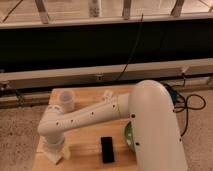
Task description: Place the white sponge in the ceramic cup
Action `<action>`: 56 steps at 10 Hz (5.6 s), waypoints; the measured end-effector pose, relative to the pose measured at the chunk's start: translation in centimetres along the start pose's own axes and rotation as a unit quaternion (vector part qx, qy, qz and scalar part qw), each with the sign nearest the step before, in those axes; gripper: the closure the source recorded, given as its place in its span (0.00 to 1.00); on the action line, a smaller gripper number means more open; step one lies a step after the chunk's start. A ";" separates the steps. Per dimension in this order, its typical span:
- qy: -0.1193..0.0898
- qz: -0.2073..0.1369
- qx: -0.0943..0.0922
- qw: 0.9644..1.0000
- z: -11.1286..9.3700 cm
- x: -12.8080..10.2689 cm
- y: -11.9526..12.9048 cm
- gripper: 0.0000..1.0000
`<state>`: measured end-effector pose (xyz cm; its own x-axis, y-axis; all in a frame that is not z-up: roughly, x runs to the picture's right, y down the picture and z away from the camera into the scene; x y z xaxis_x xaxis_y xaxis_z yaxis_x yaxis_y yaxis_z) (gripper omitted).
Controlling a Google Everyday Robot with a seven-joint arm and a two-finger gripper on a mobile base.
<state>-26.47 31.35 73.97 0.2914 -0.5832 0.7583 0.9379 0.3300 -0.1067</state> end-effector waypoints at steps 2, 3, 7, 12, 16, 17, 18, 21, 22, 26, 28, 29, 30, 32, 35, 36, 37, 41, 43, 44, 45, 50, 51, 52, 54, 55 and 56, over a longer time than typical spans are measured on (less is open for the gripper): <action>-0.001 -0.005 0.001 1.000 0.7 0.2 0.0 0.20; -0.002 -0.008 0.000 1.000 1.2 0.4 0.0 0.24; -0.002 -0.012 0.004 1.000 1.2 0.5 -0.2 0.64; 0.000 -0.015 0.000 1.000 0.7 0.5 0.0 1.00; 0.002 -0.016 -0.005 1.000 -1.1 1.0 0.1 1.00; 0.003 -0.015 -0.003 1.000 -1.8 1.2 0.0 1.00; 0.006 -0.011 -0.003 1.000 -2.8 1.5 0.0 1.00; 0.011 0.001 -0.006 1.000 -6.2 2.9 0.5 1.00; 0.014 0.005 -0.005 1.000 -7.0 3.6 0.6 1.00; 0.025 0.022 0.001 0.999 -9.8 5.9 0.2 1.00; 0.031 0.036 0.002 0.999 -11.9 7.8 1.3 1.00; 0.032 0.041 0.002 0.999 -12.8 8.9 1.8 1.00; 0.034 0.046 0.003 0.998 -13.9 9.9 2.0 1.00; 0.039 0.052 0.003 0.998 -15.2 11.0 1.8 1.00; 0.045 0.054 -0.007 0.998 -17.8 13.7 1.8 1.00; 0.046 0.058 -0.009 0.997 -18.5 15.1 1.7 1.00; 0.047 0.063 -0.010 0.997 -18.9 15.9 1.6 1.00; 0.052 0.068 -0.002 0.996 -19.7 19.0 2.1 1.00; 0.056 0.068 -0.001 0.996 -19.6 19.7 1.2 1.00; 0.059 0.065 0.000 0.996 -19.6 20.1 0.4 1.00; 0.063 0.064 0.002 0.996 -19.8 21.0 0.1 1.00; 0.070 0.059 0.005 0.996 -19.9 22.5 -1.6 1.00; 0.070 0.058 0.008 0.996 -20.0 23.0 -1.8 1.00; 0.071 0.059 0.009 0.996 -20.1 23.3 -1.9 1.00; 0.071 0.058 0.010 0.996 -19.9 23.6 -2.9 1.00; 0.072 0.057 0.011 0.996 -19.9 23.7 -3.1 1.00; 0.072 0.057 0.011 0.996 -19.9 23.9 -3.2 1.00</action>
<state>-18.77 1.60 79.65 0.4206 -0.6408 0.6422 0.8936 0.4150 -0.1711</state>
